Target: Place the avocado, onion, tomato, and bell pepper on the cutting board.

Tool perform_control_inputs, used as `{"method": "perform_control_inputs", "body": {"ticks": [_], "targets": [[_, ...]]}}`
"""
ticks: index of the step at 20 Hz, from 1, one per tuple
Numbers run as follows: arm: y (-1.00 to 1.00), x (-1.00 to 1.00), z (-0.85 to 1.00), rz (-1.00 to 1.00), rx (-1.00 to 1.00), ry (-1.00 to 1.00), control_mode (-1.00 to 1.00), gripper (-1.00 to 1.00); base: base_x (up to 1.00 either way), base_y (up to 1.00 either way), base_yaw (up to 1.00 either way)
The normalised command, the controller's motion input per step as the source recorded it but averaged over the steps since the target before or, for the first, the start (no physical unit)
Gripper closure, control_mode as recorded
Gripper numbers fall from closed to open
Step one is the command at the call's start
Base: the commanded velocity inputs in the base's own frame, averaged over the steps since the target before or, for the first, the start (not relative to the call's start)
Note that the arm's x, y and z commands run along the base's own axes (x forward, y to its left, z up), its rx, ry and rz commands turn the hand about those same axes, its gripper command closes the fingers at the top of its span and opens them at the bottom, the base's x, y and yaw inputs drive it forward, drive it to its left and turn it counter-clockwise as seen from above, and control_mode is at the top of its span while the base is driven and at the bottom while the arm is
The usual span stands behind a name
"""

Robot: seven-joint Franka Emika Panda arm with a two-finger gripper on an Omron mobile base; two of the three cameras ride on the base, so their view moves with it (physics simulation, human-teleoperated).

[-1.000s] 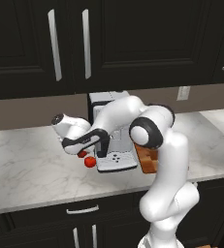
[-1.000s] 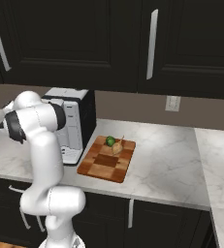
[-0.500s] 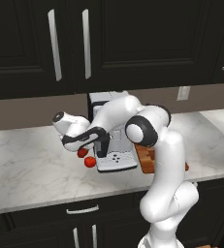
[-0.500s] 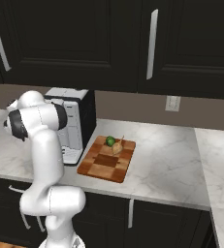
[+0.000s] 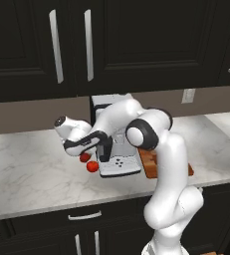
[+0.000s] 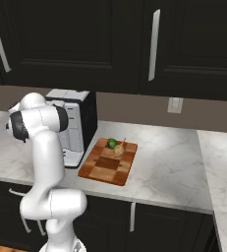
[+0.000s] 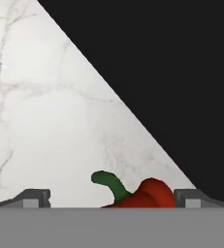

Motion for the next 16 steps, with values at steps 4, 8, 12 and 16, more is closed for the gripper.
{"method": "perform_control_inputs", "body": {"ticks": [4,8,12,16], "targets": [[0.00,0.00,-0.36,0.00,0.00,0.00,-1.00,-1.00,0.00,0.00,0.00],[0.00,0.00,-0.17,0.00,0.00,0.00,-1.00,-1.00,0.00,0.00,0.00],[0.00,0.00,-0.11,0.00,0.00,-0.01,-1.00,-1.00,0.00,0.00,0.00],[0.00,0.00,-0.17,0.00,0.00,-0.04,-1.00,-1.00,0.00,0.00,0.00]]}}
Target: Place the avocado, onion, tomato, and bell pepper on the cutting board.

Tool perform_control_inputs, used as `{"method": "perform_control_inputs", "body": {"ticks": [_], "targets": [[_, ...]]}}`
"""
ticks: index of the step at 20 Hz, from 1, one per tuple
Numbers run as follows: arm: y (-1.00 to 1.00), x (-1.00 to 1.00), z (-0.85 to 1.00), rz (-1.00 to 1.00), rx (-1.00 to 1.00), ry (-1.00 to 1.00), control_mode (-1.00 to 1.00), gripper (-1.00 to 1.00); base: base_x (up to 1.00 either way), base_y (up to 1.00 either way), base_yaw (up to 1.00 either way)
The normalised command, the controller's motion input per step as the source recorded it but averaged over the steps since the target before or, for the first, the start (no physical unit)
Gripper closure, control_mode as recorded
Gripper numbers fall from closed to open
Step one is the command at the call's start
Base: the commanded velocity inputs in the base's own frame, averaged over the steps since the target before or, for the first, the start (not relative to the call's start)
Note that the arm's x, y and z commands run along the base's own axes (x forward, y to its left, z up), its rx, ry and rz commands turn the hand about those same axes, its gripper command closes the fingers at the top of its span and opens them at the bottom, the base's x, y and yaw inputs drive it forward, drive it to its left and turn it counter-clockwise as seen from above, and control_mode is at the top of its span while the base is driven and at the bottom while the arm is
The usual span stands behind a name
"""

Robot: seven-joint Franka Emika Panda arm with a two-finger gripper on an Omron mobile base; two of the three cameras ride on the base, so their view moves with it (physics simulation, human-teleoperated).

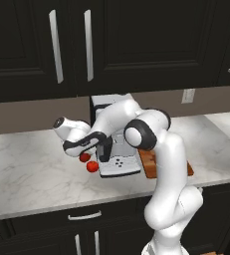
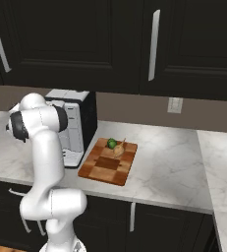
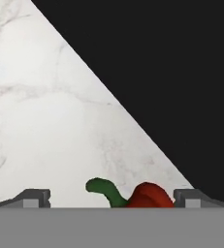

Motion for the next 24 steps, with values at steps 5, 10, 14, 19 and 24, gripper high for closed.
{"method": "perform_control_inputs", "body": {"ticks": [5,10,14,19,24], "targets": [[0.02,-0.15,-0.06,0.00,0.00,-0.01,-1.00,-1.00,0.00,0.00,0.00],[0.00,-0.30,-0.29,-0.01,0.00,0.01,-1.00,-1.00,0.00,0.00,0.00],[0.01,-0.18,-0.22,0.00,0.00,0.03,-1.00,-1.00,0.00,0.00,0.00],[0.00,0.00,0.00,0.00,0.00,0.00,-1.00,-1.00,0.00,0.00,0.00],[0.12,0.00,0.00,0.00,0.00,0.01,-1.00,1.00,0.00,0.00,0.00]]}}
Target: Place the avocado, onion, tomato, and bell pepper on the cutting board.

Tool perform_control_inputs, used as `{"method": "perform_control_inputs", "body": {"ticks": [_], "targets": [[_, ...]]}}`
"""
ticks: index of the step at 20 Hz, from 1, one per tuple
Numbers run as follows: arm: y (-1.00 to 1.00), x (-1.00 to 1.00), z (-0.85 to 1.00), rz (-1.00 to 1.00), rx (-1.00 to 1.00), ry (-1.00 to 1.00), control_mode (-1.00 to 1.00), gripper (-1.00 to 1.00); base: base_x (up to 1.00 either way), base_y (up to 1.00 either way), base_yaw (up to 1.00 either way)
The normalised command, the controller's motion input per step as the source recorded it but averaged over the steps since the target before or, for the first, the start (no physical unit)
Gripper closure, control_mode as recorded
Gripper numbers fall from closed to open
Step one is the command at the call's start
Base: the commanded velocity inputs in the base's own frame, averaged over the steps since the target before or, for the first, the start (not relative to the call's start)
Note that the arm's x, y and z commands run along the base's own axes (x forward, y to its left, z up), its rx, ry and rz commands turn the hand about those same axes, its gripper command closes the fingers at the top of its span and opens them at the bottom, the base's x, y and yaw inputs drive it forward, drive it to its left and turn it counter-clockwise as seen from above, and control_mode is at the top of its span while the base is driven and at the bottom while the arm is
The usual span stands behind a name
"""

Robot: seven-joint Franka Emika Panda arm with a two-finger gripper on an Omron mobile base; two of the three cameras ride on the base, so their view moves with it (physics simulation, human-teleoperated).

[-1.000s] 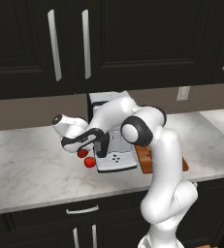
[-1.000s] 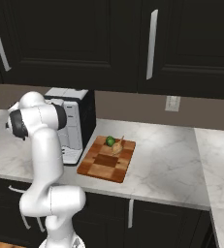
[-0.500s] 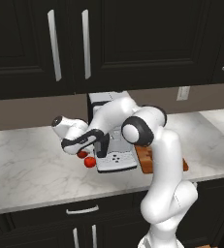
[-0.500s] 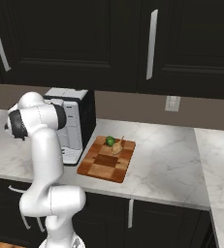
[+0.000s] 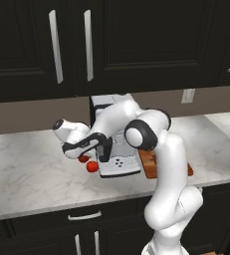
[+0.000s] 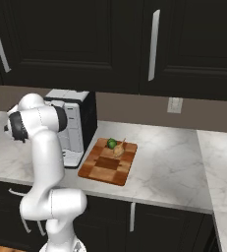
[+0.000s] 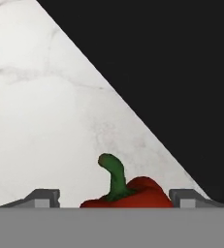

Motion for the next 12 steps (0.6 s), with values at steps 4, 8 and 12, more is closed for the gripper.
{"method": "perform_control_inputs", "body": {"ticks": [4,8,12], "targets": [[0.10,0.00,0.00,0.00,0.00,0.01,-1.00,1.00,0.00,0.00,0.00],[0.00,0.00,0.00,0.00,0.00,0.01,-1.00,1.00,0.00,0.00,0.00],[0.10,-0.17,0.11,0.02,0.00,-0.02,-1.00,1.00,0.00,0.00,0.00]]}}
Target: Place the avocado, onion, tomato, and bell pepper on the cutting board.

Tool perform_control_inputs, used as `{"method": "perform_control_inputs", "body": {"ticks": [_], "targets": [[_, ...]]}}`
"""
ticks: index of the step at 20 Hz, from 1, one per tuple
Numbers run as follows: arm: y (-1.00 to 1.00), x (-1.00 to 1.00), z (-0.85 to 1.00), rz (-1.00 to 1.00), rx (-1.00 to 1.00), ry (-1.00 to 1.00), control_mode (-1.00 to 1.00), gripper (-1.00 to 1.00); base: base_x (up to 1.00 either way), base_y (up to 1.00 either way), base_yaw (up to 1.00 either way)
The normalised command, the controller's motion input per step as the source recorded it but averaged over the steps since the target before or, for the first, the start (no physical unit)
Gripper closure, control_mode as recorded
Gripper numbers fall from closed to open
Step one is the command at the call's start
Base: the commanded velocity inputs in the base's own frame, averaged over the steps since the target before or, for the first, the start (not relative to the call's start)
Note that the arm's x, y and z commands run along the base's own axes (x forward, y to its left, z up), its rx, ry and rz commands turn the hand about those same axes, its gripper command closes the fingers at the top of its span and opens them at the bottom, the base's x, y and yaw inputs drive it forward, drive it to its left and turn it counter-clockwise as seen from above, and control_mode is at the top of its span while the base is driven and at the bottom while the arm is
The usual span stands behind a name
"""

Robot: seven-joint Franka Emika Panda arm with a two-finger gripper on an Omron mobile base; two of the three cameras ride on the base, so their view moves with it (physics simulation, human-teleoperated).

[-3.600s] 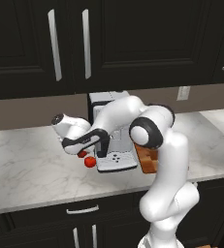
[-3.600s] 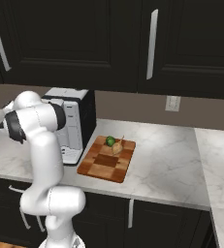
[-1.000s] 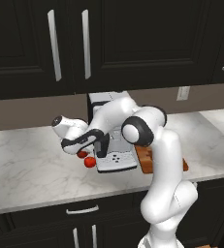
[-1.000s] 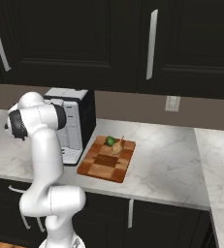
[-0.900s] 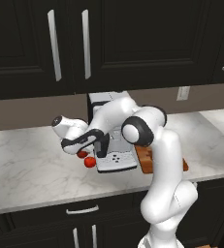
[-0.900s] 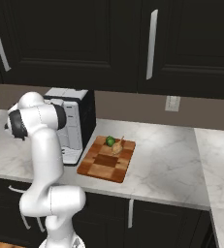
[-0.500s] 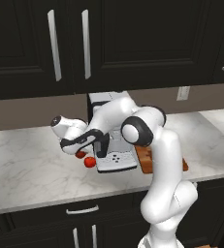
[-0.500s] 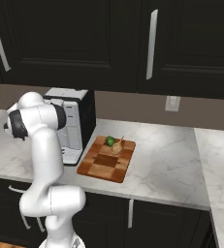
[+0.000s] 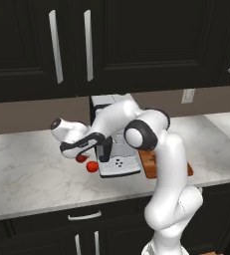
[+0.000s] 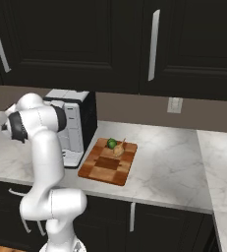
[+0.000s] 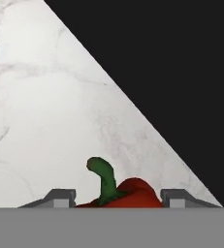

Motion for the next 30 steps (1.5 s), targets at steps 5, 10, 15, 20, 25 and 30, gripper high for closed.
{"method": "perform_control_inputs", "body": {"ticks": [5,10,15,20,25,30], "targets": [[0.28,-0.54,0.37,0.00,0.00,-0.07,-1.00,1.00,0.00,0.00,0.00],[0.26,-0.63,0.40,0.00,0.00,-0.08,-1.00,1.00,0.00,0.00,0.00],[0.17,-0.54,0.51,0.00,0.00,-0.09,-1.00,1.00,0.00,0.00,0.00],[0.03,-0.85,0.40,0.00,0.01,-0.05,-1.00,1.00,0.00,0.00,0.00],[-0.07,-1.00,0.40,0.00,0.06,-0.03,-1.00,1.00,0.00,0.00,0.00],[-0.34,-1.00,0.38,0.00,0.09,-0.07,-1.00,1.00,0.00,0.00,0.00]]}}
